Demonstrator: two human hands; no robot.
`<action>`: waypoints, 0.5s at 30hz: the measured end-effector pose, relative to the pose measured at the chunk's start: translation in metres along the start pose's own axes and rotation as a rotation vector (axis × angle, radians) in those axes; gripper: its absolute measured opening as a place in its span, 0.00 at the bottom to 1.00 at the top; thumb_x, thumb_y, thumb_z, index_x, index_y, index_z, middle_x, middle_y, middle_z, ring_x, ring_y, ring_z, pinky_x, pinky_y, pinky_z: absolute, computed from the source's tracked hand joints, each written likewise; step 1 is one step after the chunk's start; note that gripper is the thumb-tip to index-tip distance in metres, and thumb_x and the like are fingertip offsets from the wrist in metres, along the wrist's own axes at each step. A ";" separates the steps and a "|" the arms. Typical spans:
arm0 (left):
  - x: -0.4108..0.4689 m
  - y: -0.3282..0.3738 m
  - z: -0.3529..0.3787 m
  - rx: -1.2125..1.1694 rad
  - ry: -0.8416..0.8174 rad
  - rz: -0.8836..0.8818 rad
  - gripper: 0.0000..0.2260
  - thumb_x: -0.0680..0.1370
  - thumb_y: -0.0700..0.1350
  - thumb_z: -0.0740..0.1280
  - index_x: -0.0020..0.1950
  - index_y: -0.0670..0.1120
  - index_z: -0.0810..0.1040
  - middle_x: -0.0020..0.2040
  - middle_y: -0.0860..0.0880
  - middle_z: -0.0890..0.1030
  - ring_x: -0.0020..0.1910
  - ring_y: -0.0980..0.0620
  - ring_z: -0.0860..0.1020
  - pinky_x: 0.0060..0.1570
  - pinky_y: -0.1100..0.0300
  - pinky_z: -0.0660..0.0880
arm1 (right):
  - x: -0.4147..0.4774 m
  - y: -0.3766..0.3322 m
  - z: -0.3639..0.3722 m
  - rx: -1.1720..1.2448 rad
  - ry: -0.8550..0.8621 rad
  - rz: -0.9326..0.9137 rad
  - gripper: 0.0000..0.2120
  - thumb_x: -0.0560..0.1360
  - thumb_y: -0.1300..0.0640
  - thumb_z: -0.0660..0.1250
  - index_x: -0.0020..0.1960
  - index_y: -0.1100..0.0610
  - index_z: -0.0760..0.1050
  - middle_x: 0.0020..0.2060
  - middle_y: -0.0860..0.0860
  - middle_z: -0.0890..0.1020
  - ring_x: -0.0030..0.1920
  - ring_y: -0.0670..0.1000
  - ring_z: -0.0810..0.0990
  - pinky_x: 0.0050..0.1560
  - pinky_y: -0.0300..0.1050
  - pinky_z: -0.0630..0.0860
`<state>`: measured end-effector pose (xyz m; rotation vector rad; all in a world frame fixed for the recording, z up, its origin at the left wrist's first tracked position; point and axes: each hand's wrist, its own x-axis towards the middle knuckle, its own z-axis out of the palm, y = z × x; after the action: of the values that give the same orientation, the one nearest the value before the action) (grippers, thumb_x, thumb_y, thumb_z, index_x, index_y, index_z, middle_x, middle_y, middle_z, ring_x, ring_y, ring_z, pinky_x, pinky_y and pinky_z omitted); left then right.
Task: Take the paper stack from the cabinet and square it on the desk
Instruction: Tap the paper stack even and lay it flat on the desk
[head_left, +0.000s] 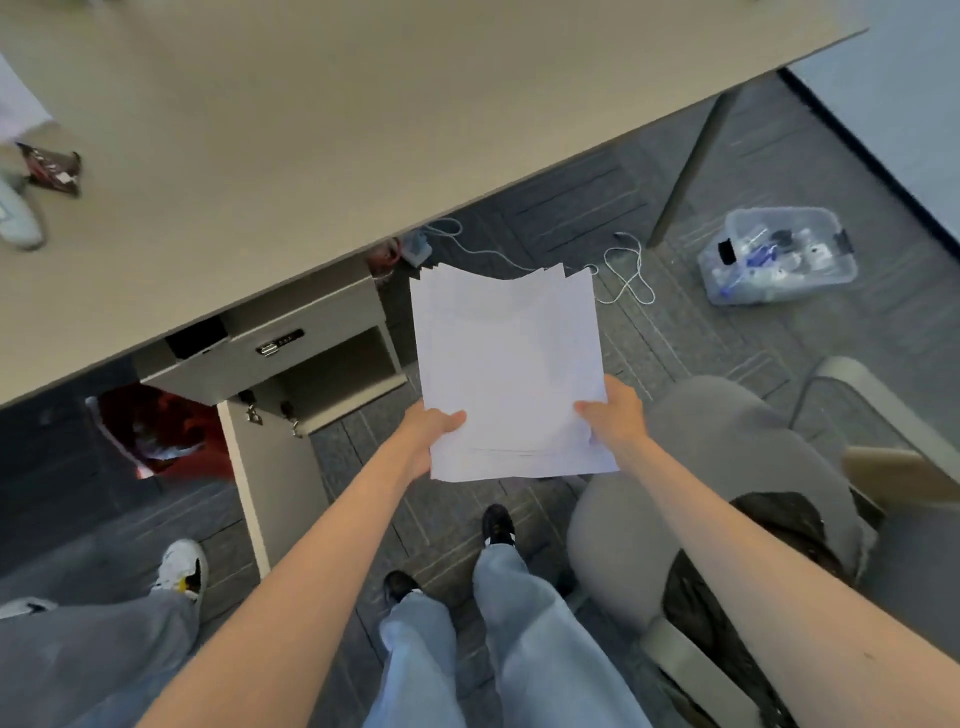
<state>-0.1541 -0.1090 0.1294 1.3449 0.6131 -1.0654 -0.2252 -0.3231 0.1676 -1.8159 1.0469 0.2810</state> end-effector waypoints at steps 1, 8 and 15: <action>-0.003 0.008 0.011 0.029 -0.026 0.009 0.22 0.78 0.34 0.65 0.72 0.39 0.69 0.68 0.40 0.76 0.64 0.39 0.76 0.63 0.45 0.73 | -0.003 0.000 -0.013 0.043 0.036 0.009 0.17 0.72 0.67 0.61 0.59 0.60 0.76 0.51 0.56 0.79 0.43 0.56 0.75 0.23 0.40 0.71; -0.018 0.065 0.083 0.163 -0.130 0.154 0.23 0.78 0.32 0.63 0.72 0.41 0.67 0.69 0.42 0.75 0.66 0.40 0.75 0.65 0.45 0.71 | -0.007 -0.013 -0.081 0.336 0.192 -0.026 0.11 0.73 0.69 0.61 0.51 0.59 0.75 0.51 0.57 0.80 0.47 0.53 0.75 0.38 0.45 0.74; -0.024 0.139 0.116 0.202 -0.094 0.296 0.25 0.77 0.34 0.66 0.73 0.42 0.66 0.69 0.43 0.75 0.65 0.41 0.75 0.65 0.45 0.71 | 0.027 -0.066 -0.116 0.393 0.235 -0.110 0.14 0.71 0.67 0.62 0.54 0.56 0.77 0.55 0.57 0.82 0.56 0.60 0.80 0.58 0.59 0.77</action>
<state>-0.0668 -0.2290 0.2358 1.4969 0.2305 -0.9592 -0.1878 -0.4241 0.2503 -1.5634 1.0717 -0.1998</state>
